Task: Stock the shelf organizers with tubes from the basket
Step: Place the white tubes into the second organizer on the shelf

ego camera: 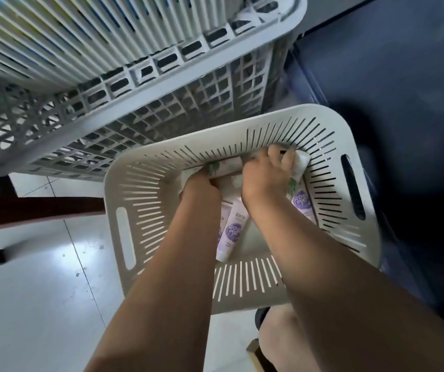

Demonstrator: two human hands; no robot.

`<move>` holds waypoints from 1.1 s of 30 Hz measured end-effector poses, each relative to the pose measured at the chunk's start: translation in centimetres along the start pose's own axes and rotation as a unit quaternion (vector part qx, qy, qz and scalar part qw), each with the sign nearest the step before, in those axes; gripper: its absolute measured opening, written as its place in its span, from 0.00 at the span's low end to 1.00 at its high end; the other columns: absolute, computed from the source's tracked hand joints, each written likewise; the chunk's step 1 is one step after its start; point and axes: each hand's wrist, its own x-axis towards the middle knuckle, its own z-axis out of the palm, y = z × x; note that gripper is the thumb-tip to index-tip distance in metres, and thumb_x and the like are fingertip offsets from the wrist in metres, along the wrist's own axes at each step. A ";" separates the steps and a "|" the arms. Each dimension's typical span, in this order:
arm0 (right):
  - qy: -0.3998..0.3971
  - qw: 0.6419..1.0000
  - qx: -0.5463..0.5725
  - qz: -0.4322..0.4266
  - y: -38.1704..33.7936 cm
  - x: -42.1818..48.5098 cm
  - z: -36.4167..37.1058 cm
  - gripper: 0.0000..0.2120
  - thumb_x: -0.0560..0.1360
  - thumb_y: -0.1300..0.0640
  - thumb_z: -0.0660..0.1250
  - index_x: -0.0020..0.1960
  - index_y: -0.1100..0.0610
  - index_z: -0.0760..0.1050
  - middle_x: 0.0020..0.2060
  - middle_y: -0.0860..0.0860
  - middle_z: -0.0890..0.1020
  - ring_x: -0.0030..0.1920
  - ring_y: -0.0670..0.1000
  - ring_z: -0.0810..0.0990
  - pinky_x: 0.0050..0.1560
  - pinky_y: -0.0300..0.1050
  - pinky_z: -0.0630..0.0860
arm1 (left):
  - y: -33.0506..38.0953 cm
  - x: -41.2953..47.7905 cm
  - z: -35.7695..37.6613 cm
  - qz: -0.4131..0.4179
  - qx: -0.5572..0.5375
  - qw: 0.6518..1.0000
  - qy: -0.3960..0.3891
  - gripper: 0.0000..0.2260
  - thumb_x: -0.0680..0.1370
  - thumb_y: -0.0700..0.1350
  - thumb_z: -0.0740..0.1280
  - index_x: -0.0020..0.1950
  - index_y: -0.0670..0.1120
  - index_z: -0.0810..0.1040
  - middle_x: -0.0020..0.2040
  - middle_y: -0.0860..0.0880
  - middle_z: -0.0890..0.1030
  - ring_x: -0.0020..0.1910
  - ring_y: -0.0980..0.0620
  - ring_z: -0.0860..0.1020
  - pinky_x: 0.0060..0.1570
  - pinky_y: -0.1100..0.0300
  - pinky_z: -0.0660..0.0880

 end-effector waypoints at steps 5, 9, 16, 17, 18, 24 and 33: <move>0.131 0.970 0.202 -0.028 2.8 -0.4 -0.2 0.12 0.74 0.57 0.69 0.58 0.55 0.77 0.50 0.53 0.83 0.52 0.57 0.80 0.50 0.50 0.72 | 0.4 -6.1 -2.2 0.071 -0.080 0.991 0.076 0.17 0.70 0.39 0.80 0.55 0.44 0.80 0.48 0.43 0.85 0.43 0.46 0.84 0.48 0.49 0.84; 0.083 0.871 0.484 -0.010 4.1 -3.0 -2.4 0.09 0.73 0.53 0.75 0.47 0.57 0.80 0.41 0.49 0.83 0.42 0.51 0.80 0.39 0.47 0.77 | -0.5 -11.4 -3.8 0.140 -0.079 0.987 0.010 0.16 0.72 0.32 0.77 0.56 0.46 0.81 0.51 0.45 0.86 0.49 0.48 0.85 0.50 0.54 0.84; 0.040 0.779 0.626 -0.008 6.4 -8.3 -12.2 0.06 0.74 0.52 0.74 0.49 0.52 0.83 0.43 0.45 0.86 0.42 0.45 0.84 0.40 0.42 0.77 | 1.6 -20.5 -5.6 0.309 0.031 0.937 -0.160 0.10 0.69 0.37 0.81 0.44 0.40 0.82 0.40 0.43 0.83 0.40 0.48 0.81 0.44 0.54 0.80; 0.048 0.782 0.621 -0.018 6.9 -9.1 -13.8 0.07 0.73 0.51 0.73 0.48 0.53 0.83 0.42 0.47 0.86 0.40 0.46 0.83 0.39 0.45 0.77 | 2.3 -21.9 -5.8 0.330 0.044 0.925 -0.181 0.09 0.69 0.38 0.81 0.44 0.41 0.82 0.40 0.43 0.83 0.40 0.48 0.80 0.43 0.54 0.79; 0.057 0.790 0.610 -0.027 7.5 -10.3 -15.6 0.09 0.72 0.49 0.73 0.47 0.54 0.82 0.41 0.48 0.86 0.40 0.48 0.83 0.42 0.49 0.79 | 2.9 -23.3 -6.1 0.350 0.057 0.912 -0.204 0.09 0.70 0.40 0.81 0.42 0.42 0.82 0.39 0.43 0.83 0.39 0.48 0.79 0.43 0.54 0.79; 0.160 0.758 0.630 -0.050 12.7 -19.2 -23.2 0.18 0.67 0.44 0.73 0.49 0.57 0.82 0.44 0.55 0.87 0.49 0.60 0.85 0.50 0.66 0.81 | 5.6 -33.5 -6.0 0.436 0.096 0.830 -0.334 0.11 0.74 0.40 0.77 0.50 0.37 0.80 0.48 0.33 0.83 0.49 0.37 0.84 0.58 0.40 0.80; 0.385 0.615 0.687 0.041 24.2 -37.2 -26.5 0.03 0.77 0.62 0.72 0.49 0.60 0.82 0.46 0.57 0.87 0.48 0.56 0.86 0.52 0.68 0.80 | 2.3 -50.6 -2.7 0.479 0.150 0.670 -0.548 0.14 0.73 0.31 0.74 0.58 0.37 0.81 0.53 0.37 0.85 0.53 0.40 0.84 0.53 0.49 0.81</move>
